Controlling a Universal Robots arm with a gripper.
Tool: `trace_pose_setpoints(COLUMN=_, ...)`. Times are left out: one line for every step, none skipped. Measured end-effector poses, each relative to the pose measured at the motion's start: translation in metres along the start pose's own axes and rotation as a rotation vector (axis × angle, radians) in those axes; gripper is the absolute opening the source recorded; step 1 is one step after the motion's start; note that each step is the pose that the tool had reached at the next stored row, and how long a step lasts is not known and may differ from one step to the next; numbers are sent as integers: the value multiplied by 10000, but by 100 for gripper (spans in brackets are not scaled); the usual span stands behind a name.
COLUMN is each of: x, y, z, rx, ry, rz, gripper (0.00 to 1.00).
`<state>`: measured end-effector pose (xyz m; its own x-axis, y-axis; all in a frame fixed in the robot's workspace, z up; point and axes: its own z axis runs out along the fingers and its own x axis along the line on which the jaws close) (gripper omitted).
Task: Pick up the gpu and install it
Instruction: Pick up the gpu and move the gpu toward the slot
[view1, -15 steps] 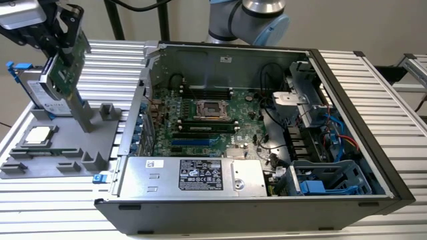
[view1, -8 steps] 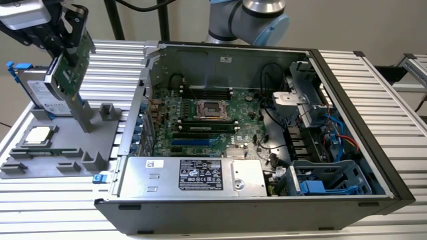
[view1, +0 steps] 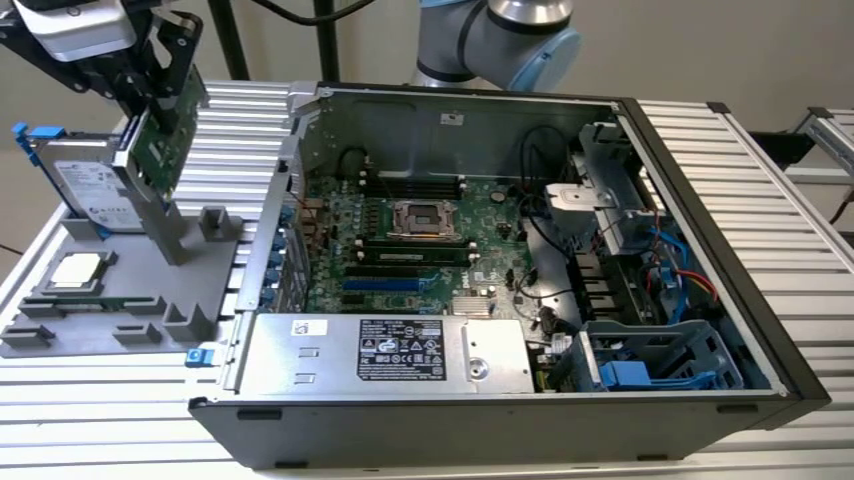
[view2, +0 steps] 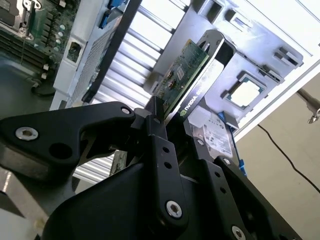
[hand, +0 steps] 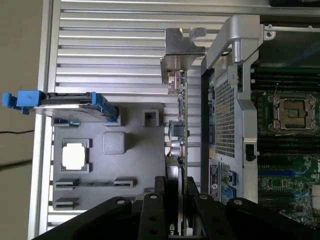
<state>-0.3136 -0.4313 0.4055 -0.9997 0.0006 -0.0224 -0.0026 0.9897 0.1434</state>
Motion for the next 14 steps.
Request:
trace_pose_setpoints(x=-1, y=0, z=0, rx=1, ry=0, rz=0, gripper=0)
trace_pose_setpoints(x=-1, y=0, z=0, rx=4, ry=1, rz=1, gripper=0)
trace_pose_setpoints(x=-1, y=0, z=0, rx=6, ry=0, rz=1, gripper=0)
trace_pose_setpoints(x=-1, y=0, z=0, rx=7, ry=0, rz=1, gripper=0)
trace_pose_setpoints(x=-5, y=0, z=0, rx=8, ry=0, rz=-1, gripper=0)
trace_pose_setpoints(x=-9, y=0, z=0, rx=8, ry=0, rz=0, gripper=0)
trace_pose_setpoints(x=-14, y=0, z=0, rx=9, ry=1, rz=-1, gripper=0)
trace_pose_setpoints(x=-19, y=0, z=1, rx=10, ry=-1, rz=0, gripper=0)
trace_pose_setpoints(x=-24, y=0, z=1, rx=13, ry=0, rz=-1, gripper=0)
trace_pose_setpoints(x=-28, y=0, z=1, rx=15, ry=0, rz=0, gripper=0)
trace_pose_setpoints(x=-33, y=0, z=1, rx=17, ry=0, rz=0, gripper=0)
trace_pose_setpoints(x=-37, y=0, z=1, rx=19, ry=0, rz=-1, gripper=0)
trace_pose_setpoints(x=-42, y=0, z=1, rx=22, ry=0, rz=0, gripper=0)
trace_pose_setpoints(x=-46, y=0, z=2, rx=25, ry=0, rz=0, gripper=0)
